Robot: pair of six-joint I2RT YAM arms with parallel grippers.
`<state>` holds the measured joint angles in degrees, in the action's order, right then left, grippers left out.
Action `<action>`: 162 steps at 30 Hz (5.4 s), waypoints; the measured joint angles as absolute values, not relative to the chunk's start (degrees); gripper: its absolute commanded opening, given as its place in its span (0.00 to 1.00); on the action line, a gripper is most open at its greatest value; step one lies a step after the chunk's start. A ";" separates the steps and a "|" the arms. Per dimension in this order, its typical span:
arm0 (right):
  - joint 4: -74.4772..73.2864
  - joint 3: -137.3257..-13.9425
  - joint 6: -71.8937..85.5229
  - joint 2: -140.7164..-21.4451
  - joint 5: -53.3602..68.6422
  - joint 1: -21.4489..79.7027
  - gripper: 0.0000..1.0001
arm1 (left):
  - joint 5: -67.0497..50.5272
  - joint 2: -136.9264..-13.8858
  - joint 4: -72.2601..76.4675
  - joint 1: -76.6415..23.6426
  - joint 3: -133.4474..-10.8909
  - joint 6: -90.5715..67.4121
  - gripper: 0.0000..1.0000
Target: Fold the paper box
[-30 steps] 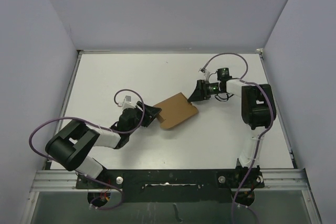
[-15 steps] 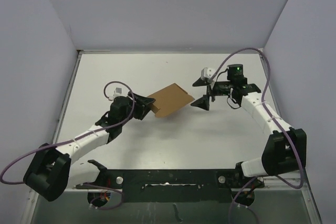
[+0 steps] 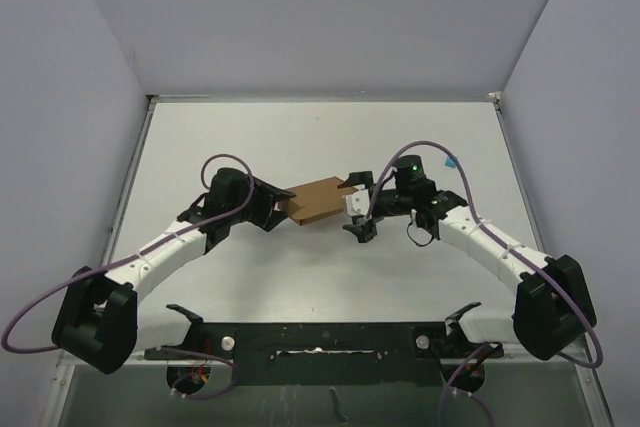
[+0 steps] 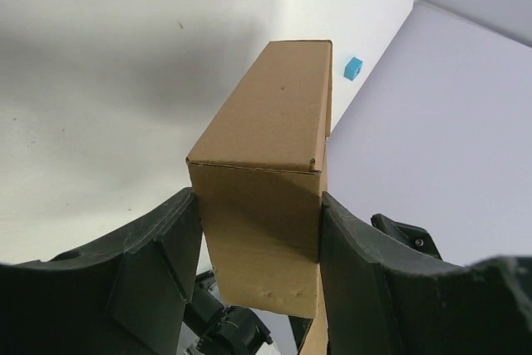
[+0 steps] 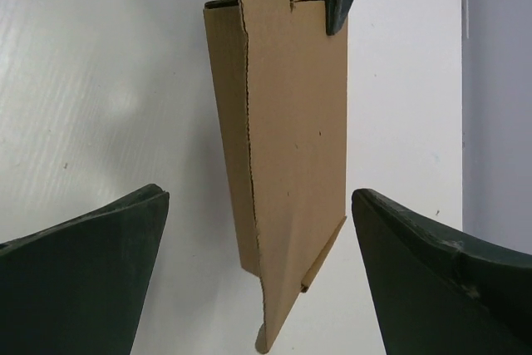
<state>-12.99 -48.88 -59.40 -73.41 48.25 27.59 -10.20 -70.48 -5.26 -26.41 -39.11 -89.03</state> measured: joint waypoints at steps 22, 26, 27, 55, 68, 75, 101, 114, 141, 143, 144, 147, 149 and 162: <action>6.63 -42.57 -63.00 -83.11 25.82 39.07 0.68 | -13.45 -72.82 -5.52 -26.41 -39.13 -92.86 0.35; 8.71 -42.39 -62.33 -83.11 24.73 39.09 0.59 | -13.78 -72.82 -4.91 -26.41 -38.70 -93.12 0.39; 9.17 -42.30 -62.15 -83.11 24.49 39.09 0.56 | -13.78 -72.82 -4.62 -26.41 -38.61 -93.34 0.39; 3.66 -48.49 -40.75 -83.35 34.02 29.71 0.46 | -12.62 -58.98 -8.45 -23.51 -38.98 -85.69 0.98; 2.90 -59.44 2.48 -98.15 62.83 17.96 0.47 | -11.22 -45.06 -5.08 -22.87 -29.08 -53.28 0.98; 13.93 -59.02 28.01 -110.67 69.32 18.65 0.57 | -13.47 -45.15 -3.38 -22.87 -24.14 -48.16 0.98; -31.18 -74.17 -6.63 -108.79 46.98 9.23 0.04 | -15.27 -63.96 4.12 -23.77 -29.52 -49.41 0.97; -32.56 -74.48 -7.01 -115.74 47.86 18.11 0.00 | -13.80 -86.94 6.39 -29.71 -41.67 -49.08 0.65; -31.40 -71.83 -16.88 -106.65 48.69 16.49 0.45 | -20.32 -90.35 2.63 -24.16 -44.88 -39.64 0.66; -29.89 -67.68 -23.70 -99.90 50.06 15.86 0.64 | -20.93 -88.86 2.42 -23.88 -44.88 -38.65 0.66; -29.21 -64.62 -28.42 -95.50 51.22 15.86 0.71 | -21.47 -88.14 2.33 -23.88 -44.88 -38.28 0.66; -27.51 -53.10 -45.04 -82.15 56.18 16.56 0.82 | -23.07 -86.02 2.87 -23.90 -43.86 -37.69 0.67; -27.75 -47.09 -55.24 -77.06 58.85 17.19 0.79 | -23.92 -84.95 3.46 -23.90 -42.33 -37.30 0.67; -22.98 -41.43 -76.29 -85.71 50.37 30.89 0.54 | -24.53 -85.30 6.68 -23.90 -38.89 -36.77 0.66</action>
<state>-22.98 -41.43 -76.29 -85.71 50.37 30.89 -24.53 -85.30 6.68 -23.90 -38.89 -36.77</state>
